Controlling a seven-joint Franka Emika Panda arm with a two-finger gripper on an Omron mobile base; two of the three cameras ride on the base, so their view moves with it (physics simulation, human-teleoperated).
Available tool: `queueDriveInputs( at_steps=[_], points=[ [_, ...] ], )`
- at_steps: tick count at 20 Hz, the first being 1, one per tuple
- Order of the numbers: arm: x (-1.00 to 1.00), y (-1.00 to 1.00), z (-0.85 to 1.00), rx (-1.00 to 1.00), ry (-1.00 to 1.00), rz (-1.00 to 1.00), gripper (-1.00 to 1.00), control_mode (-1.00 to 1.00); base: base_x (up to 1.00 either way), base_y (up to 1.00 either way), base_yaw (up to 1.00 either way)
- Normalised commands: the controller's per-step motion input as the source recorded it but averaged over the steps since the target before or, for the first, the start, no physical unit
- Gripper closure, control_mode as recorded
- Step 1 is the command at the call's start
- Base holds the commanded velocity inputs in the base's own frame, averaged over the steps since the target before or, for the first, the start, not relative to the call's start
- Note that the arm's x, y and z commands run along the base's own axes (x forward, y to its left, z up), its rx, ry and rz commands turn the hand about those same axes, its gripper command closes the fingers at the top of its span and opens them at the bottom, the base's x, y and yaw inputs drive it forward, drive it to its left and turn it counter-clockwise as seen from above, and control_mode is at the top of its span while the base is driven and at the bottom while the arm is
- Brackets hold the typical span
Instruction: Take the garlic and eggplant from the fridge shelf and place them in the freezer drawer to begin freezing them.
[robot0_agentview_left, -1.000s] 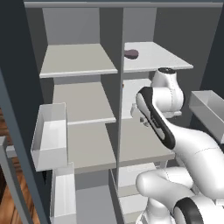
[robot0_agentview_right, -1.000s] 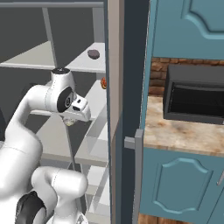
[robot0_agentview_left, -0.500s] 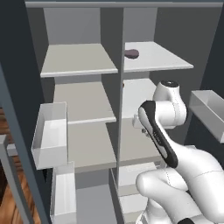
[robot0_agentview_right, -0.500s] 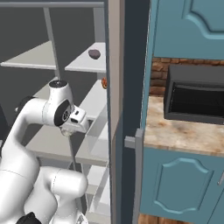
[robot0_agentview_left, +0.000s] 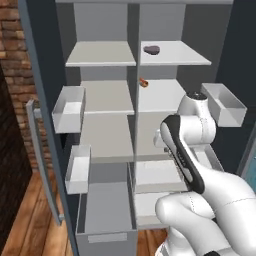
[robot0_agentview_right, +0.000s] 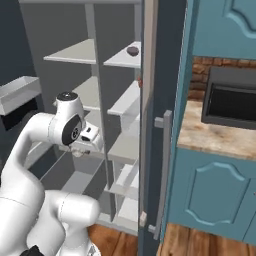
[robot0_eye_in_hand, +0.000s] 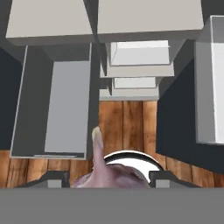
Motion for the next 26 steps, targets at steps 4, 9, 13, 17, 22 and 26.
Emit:
queueDriveInputs(
  at_steps=[4,9,13,17,22,26],
  points=[
    [0.0,0.0,0.0,0.0,0.0,0.0,1.0,1.0,-0.32,-0.24,0.33],
    [0.0,0.0,0.0,0.0,0.0,0.0,1.0,1.0,-0.07,-0.27,0.33],
    [0.0,0.0,0.0,0.0,0.0,0.0,1.0,1.0,-0.14,-0.61,0.31],
    [0.0,0.0,0.0,0.0,0.0,0.0,1.0,1.0,-0.16,-0.45,0.24],
    [0.38,0.17,-0.41,-0.04,0.07,0.1,1.0,-1.0,0.0,0.0,0.03],
    [1.0,0.38,-0.68,-0.03,0.17,0.13,1.0,-1.0,0.0,0.0,0.0]
  ],
)
